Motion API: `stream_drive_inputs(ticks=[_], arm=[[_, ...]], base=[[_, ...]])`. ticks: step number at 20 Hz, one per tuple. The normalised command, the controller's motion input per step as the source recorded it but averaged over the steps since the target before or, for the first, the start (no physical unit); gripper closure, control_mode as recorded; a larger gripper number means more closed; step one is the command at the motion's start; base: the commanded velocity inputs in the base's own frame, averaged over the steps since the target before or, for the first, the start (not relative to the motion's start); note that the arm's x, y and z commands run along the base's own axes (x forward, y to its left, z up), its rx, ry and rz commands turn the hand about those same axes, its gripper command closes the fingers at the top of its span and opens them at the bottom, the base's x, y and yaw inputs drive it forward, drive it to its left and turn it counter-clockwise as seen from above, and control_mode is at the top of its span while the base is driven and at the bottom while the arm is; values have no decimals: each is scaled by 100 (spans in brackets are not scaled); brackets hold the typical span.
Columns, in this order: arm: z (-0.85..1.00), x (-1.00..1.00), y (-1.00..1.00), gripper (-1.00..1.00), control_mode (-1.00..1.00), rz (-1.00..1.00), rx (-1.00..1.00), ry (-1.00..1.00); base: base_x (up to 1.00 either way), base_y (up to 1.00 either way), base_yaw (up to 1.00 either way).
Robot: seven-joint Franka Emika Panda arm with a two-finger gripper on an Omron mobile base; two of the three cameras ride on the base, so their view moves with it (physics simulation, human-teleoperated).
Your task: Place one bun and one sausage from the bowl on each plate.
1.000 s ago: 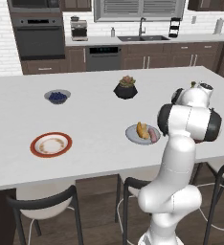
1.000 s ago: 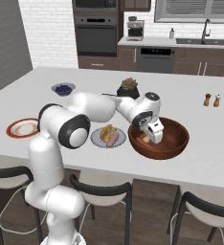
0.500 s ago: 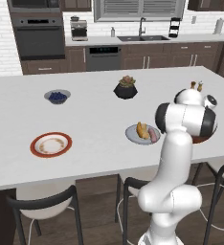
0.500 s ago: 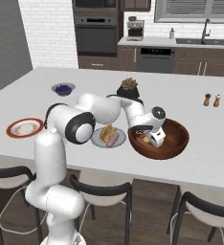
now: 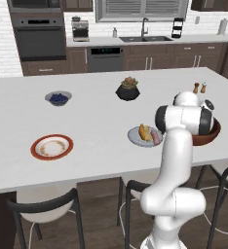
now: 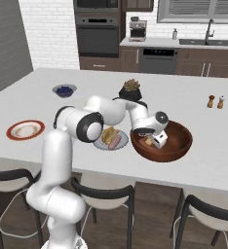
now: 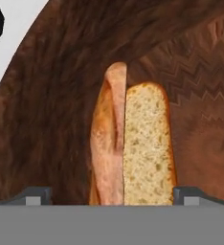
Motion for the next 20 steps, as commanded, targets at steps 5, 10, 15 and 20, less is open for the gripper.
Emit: stream_drive_inputs(ticks=[5, 10, 15, 20], arm=[[-17, 29, 0, -100, -100, 8, -1, 21], [-66, -7, -17, 100, -100, 11, -4, 4], [-38, 5, -1, 100, -100, 2, -1, 0], [5, 2, 0, 100, -100, 0, 0, 0]], base=[[0, 0, 0], [0, 0, 0], [0, 0, 0], [0, 0, 0]])
